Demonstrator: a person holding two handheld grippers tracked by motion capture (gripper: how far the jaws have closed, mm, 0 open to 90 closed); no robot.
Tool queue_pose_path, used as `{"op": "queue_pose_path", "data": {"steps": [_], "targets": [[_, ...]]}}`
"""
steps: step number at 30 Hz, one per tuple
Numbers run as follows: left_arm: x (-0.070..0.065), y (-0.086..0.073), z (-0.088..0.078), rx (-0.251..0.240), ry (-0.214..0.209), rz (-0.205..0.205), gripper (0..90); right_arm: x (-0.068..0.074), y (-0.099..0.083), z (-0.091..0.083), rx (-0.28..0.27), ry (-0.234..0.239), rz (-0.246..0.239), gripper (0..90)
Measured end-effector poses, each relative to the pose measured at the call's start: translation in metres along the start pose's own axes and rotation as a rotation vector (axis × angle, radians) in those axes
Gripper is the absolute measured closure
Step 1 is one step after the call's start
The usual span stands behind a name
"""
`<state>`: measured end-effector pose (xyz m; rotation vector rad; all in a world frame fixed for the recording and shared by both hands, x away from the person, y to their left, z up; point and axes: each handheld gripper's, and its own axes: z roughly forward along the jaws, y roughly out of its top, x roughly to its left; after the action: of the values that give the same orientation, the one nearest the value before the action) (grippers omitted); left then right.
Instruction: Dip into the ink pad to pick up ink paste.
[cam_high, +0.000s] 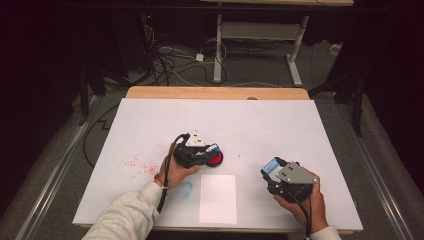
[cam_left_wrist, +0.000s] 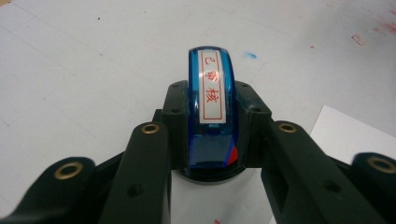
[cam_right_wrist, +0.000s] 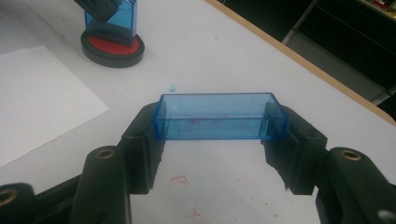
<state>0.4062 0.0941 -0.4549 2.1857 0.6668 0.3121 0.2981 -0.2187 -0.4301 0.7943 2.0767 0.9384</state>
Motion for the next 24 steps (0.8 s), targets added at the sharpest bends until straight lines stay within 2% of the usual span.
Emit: {"op": "queue_pose_path", "data": {"steps": [5, 8, 15, 21, 22, 24], "targets": [[-0.0028, -0.0026, 0.0006, -0.010, 0.016, 0.002, 68.4, 0.0004, -0.0003, -0.0001, -0.005, 0.003, 0.006, 41.0], [-0.0073, -0.0017, 0.0013, -0.002, 0.043, 0.032, 68.4, 0.0006, -0.0001, 0.0000, -0.003, 0.000, 0.003, 40.9], [-0.0048, -0.0034, 0.0027, -0.011, 0.030, 0.008, 68.3, 0.0017, -0.0001, 0.0008, 0.000, 0.000, 0.000, 40.9], [-0.0041, -0.0020, 0.0018, -0.014, 0.031, 0.006, 68.3, 0.0014, -0.0001, 0.0007, -0.003, -0.005, 0.005, 40.9], [-0.0052, -0.0008, 0.0005, -0.027, 0.040, 0.004, 68.4, 0.0013, 0.0000, 0.0003, -0.004, -0.006, 0.005, 40.9], [-0.0056, 0.0039, -0.0061, -0.050, 0.025, -0.003, 68.3, 0.0009, 0.0001, -0.0004, -0.005, -0.007, 0.005, 40.9]]}}
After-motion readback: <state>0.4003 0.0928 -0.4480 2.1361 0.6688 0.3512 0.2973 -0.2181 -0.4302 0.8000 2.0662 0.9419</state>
